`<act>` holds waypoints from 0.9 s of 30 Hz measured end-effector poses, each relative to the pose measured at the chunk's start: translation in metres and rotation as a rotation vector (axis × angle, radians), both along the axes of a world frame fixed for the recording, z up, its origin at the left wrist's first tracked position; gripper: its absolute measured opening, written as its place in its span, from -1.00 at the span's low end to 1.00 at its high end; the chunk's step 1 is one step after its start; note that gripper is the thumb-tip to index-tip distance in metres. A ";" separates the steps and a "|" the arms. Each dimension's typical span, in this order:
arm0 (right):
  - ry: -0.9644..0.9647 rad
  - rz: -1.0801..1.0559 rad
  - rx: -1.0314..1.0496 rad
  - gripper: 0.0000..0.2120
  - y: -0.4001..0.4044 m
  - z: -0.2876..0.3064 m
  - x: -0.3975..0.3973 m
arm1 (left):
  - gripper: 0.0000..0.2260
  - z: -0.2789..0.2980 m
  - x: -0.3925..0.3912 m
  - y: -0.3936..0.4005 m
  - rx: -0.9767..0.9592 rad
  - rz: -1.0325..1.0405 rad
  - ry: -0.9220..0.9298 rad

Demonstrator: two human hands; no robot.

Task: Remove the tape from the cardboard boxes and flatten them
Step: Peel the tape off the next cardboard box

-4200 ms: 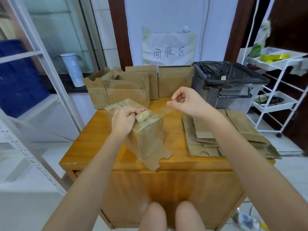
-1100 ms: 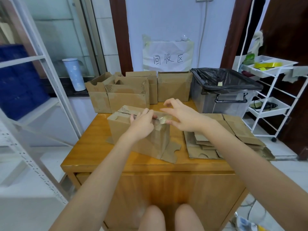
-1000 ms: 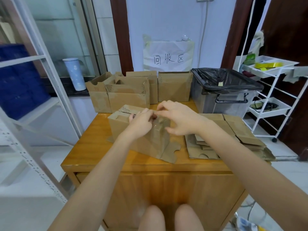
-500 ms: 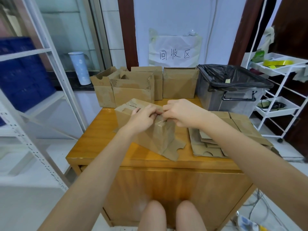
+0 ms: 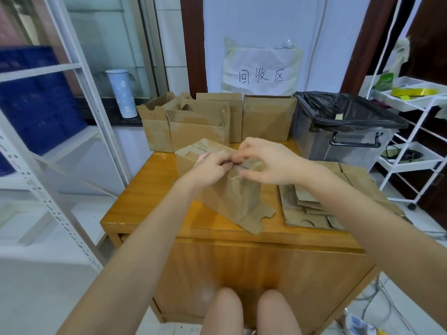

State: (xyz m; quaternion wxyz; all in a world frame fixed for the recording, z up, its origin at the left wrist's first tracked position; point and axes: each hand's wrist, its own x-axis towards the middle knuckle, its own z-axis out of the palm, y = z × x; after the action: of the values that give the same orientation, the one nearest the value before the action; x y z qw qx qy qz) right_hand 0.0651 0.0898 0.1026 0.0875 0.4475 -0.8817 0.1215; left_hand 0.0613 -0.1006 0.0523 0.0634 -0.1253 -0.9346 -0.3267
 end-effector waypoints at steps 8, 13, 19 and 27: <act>0.104 -0.125 0.140 -0.88 -0.037 -0.009 0.014 | -0.68 0.004 0.006 0.001 0.031 -0.014 -0.022; 0.083 -0.149 0.244 -0.88 -0.045 -0.003 0.014 | -0.64 0.004 0.005 -0.002 0.032 0.008 -0.016; 0.266 -0.065 0.361 -0.87 -0.044 -0.009 0.017 | -0.68 -0.002 0.005 -0.006 0.061 -0.031 -0.032; 0.315 0.006 0.388 -0.87 -0.035 -0.013 0.015 | -0.59 -0.003 -0.001 -0.005 0.041 -0.019 0.031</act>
State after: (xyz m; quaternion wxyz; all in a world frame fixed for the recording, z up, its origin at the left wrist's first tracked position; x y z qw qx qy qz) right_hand 0.0799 0.0547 0.0895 0.1360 0.4720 -0.8626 -0.1209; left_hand 0.0606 -0.1056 0.0497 0.0773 -0.1377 -0.9254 -0.3444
